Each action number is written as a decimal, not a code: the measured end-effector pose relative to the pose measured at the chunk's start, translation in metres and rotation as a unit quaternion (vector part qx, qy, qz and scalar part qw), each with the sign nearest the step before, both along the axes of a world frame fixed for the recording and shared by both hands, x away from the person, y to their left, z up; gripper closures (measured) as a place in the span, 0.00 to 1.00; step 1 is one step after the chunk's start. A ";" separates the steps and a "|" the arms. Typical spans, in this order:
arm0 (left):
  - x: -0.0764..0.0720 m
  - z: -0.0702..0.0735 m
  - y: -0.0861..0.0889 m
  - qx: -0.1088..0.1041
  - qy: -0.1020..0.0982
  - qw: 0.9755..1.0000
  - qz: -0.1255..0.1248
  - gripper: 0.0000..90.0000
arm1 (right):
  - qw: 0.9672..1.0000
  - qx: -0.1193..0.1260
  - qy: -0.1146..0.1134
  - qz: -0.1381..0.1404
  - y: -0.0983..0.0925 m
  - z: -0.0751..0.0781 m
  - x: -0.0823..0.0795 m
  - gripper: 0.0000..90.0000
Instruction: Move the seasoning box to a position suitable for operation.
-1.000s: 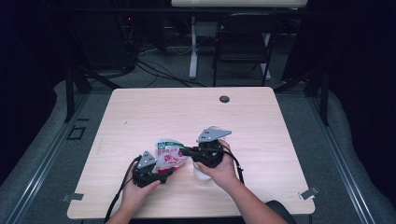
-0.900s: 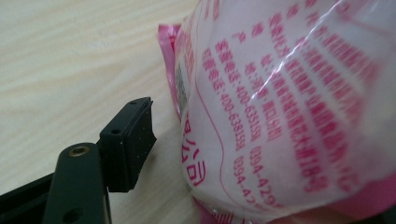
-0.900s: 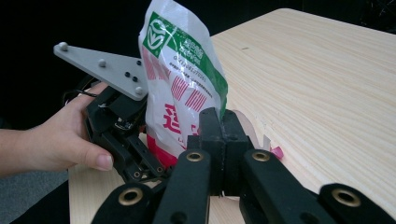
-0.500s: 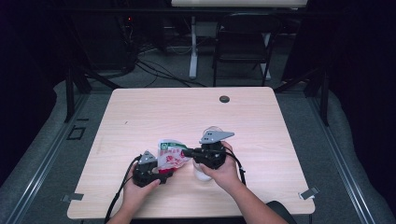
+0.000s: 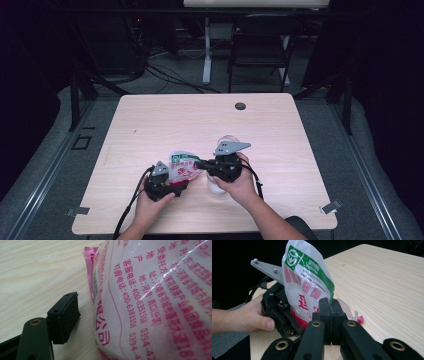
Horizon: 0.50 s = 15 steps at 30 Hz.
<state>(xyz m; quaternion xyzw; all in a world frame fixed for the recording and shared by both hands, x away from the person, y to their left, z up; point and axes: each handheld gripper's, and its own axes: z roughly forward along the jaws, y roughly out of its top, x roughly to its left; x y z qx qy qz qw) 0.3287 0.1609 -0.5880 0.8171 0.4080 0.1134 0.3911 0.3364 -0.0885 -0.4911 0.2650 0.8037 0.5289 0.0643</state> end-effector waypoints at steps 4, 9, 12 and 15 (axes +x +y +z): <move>0.001 0.000 -0.002 -0.001 0.002 1.000 0.001 0.24 | 1.000 -0.001 0.000 0.000 0.000 0.000 0.000 1.00; 0.004 0.000 -0.005 0.001 0.000 1.000 0.007 0.25 | 1.000 0.000 -0.001 0.000 0.001 0.000 -0.001 1.00; 0.005 0.000 -0.006 0.007 -0.003 1.000 0.002 0.28 | 1.000 -0.002 -0.002 -0.003 0.001 0.000 -0.001 1.00; 0.005 0.000 -0.006 0.007 -0.003 1.000 0.003 0.27 | 1.000 -0.003 -0.003 -0.002 0.001 0.000 -0.001 1.00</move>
